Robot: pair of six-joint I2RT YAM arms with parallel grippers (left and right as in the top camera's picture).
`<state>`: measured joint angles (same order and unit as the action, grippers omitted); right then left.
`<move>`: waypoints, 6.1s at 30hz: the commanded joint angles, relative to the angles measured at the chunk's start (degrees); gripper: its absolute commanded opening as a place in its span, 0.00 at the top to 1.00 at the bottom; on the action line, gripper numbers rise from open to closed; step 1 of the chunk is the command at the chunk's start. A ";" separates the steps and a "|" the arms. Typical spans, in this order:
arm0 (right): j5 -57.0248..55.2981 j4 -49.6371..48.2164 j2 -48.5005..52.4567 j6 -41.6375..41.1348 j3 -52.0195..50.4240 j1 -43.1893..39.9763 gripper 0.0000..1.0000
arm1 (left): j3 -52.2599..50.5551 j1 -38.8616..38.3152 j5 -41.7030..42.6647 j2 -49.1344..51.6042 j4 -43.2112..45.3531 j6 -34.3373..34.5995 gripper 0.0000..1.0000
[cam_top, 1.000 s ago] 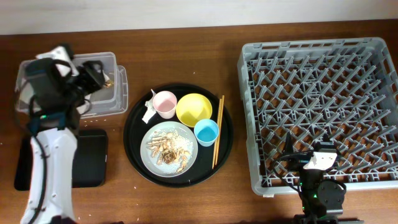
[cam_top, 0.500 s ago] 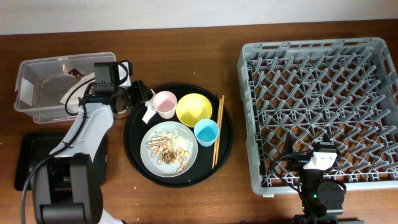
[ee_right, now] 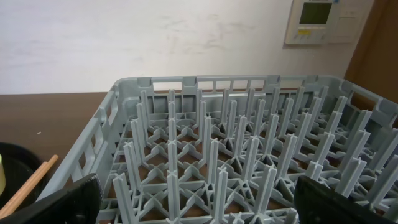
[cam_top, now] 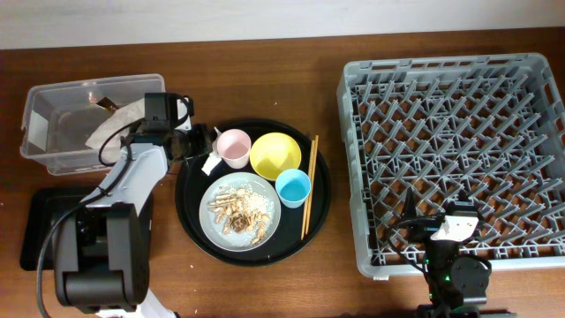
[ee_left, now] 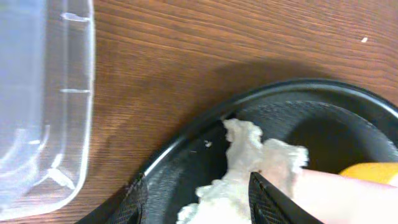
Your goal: Sort waste into correct bins and load items into the dishwasher rack
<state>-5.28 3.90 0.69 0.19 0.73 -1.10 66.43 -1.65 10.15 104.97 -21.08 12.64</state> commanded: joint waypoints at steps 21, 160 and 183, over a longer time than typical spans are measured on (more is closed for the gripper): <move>-0.50 0.24 -0.33 -0.17 -0.42 -0.42 0.01 | -0.68 -0.07 -2.03 1.20 -3.45 1.49 0.54; -0.11 63.78 117.24 -29.64 101.09 49.03 0.34 | -4.37 33.70 -3.61 -41.35 -29.59 16.63 0.01; 5.35 78.84 98.92 -23.41 110.27 39.74 0.96 | -4.37 33.70 -3.61 -41.35 -29.59 16.63 0.01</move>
<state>-4.82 82.43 106.63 -28.80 108.51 44.18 61.98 31.94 6.79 63.96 -50.78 28.80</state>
